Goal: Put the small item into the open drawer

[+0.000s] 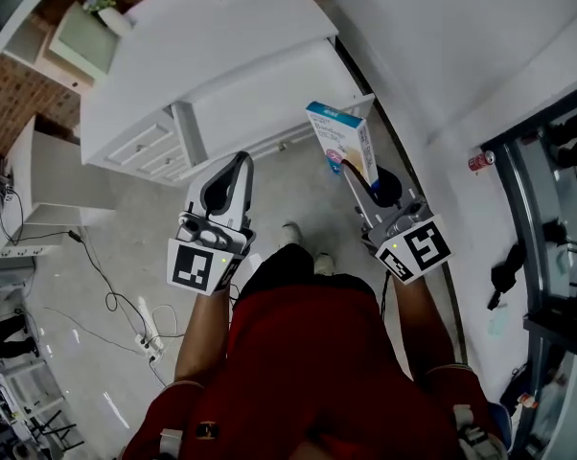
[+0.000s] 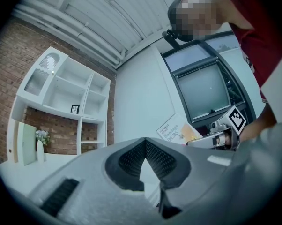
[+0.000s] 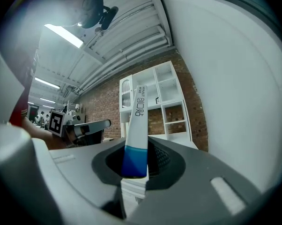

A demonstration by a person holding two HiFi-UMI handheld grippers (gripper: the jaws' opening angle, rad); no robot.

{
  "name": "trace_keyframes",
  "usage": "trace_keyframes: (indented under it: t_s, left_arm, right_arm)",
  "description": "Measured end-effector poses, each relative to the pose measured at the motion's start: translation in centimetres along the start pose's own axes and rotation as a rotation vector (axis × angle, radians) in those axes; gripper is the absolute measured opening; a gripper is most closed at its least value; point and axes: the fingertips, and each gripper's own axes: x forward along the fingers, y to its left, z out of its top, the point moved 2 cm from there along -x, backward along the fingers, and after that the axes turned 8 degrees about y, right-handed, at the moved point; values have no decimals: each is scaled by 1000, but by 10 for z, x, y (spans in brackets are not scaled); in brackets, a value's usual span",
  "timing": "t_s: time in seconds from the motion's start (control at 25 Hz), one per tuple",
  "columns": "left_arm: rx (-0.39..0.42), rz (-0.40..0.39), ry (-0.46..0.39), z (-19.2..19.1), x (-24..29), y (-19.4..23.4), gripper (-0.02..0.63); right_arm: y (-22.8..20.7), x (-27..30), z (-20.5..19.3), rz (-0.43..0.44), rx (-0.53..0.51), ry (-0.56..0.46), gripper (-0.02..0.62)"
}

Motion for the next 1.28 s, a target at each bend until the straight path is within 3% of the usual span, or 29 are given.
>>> trace_keyframes:
  t_s: [0.24,0.68,0.96,1.28]
  left_arm:
    - [-14,6,1,-18,37,25,-2]
    - [-38,21,10,-51,113,114,-2]
    - [-58,23,10,-67,142,160,-2]
    - [-85,111,43,-79,162,192,-2]
  right_arm:
    - [-39,35,-5,-11,-47,67,66]
    - [-107,148,-10,4,-216,240,66]
    - [-141,223,-42,49,-285,397,66]
    - [-183,278,-96,127,-348,614,66]
